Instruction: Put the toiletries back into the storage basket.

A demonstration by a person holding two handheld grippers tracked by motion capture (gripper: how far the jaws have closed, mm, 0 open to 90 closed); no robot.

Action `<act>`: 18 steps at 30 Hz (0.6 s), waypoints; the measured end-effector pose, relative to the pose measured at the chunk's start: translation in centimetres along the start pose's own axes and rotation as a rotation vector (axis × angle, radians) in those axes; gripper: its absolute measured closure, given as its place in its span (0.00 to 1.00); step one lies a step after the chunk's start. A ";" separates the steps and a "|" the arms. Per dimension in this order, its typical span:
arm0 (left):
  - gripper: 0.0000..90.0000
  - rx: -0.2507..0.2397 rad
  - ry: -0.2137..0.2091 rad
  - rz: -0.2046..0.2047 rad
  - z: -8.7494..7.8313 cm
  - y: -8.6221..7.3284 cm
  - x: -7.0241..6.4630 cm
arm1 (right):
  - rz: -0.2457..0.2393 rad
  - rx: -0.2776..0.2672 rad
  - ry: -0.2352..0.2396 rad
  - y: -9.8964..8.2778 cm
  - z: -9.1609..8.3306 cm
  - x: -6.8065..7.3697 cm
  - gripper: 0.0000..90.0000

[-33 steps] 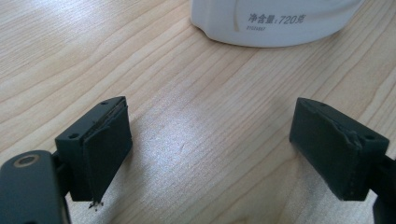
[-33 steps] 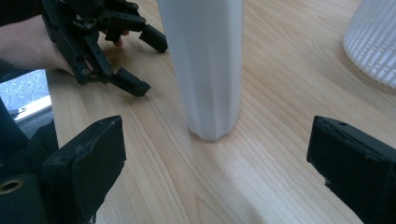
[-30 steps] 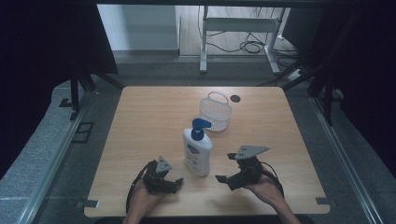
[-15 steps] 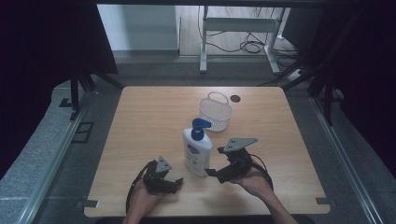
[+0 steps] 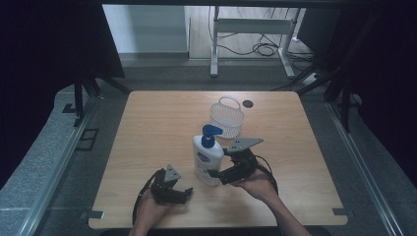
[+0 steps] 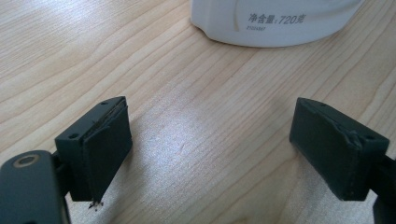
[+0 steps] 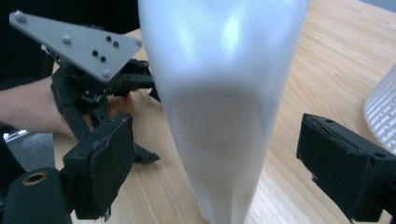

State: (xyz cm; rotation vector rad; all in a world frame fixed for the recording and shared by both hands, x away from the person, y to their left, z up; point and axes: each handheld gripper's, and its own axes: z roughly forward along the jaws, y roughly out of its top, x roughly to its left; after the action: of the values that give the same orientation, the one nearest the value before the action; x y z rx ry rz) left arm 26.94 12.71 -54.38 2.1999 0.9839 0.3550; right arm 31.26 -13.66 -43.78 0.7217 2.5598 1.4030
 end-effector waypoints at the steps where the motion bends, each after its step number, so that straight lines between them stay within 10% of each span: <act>1: 0.14 0.001 0.000 0.001 0.0 0.0 0.0 | -0.001 -0.001 0.000 0.1 0.1 0.0 0.13; 18: 0.14 0.009 0.000 0.011 -0.1 0.0 0.1 | 0.000 0.001 -0.040 1.7 2.3 0.4 0.19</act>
State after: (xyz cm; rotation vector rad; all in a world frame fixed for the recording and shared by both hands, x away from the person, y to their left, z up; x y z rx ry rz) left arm 26.97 12.79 -54.34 2.2139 0.9747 0.3561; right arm 32.26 -10.92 -43.59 0.7416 2.5304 1.3734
